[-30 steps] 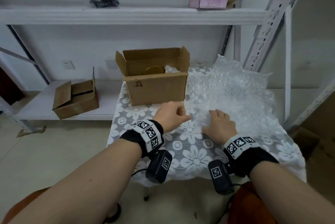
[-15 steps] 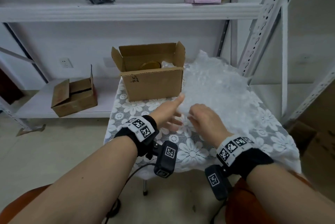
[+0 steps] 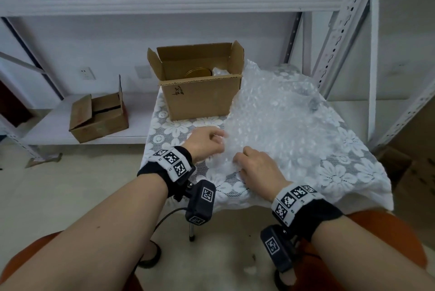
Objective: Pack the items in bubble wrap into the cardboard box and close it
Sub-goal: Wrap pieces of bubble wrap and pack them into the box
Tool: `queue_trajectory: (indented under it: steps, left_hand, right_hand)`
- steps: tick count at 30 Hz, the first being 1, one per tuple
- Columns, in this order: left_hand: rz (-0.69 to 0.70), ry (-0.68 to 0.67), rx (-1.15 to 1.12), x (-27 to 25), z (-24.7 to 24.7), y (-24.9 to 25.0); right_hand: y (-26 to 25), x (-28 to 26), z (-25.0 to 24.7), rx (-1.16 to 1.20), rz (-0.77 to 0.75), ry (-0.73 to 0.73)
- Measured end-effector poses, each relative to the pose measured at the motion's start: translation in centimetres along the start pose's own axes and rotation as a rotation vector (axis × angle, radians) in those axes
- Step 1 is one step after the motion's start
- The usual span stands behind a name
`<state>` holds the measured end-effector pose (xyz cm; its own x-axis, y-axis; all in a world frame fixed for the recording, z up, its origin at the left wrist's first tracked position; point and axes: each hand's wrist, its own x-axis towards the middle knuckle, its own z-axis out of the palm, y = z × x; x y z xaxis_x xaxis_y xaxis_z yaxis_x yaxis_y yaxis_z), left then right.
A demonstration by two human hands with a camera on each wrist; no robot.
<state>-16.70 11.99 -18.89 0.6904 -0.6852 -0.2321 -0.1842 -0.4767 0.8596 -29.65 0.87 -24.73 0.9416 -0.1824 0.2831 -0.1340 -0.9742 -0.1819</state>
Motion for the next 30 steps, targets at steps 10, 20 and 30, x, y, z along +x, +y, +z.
queue_trajectory:
  steps: [10,20,30]
  left_hand:
    - [-0.004,0.138,-0.123,1.1,1.3,0.7]
    - [0.353,0.391,0.145,-0.9,0.4,-0.2]
    - [0.127,0.097,0.264,-0.4,1.0,-2.5]
  right_hand:
    - [0.5,-0.6,-0.7,0.196,-0.018,-0.088]
    - [1.7,2.4,-3.7,0.356,0.328,-0.295]
    - [2.0,2.8,-4.2,0.331,0.330,-0.387]
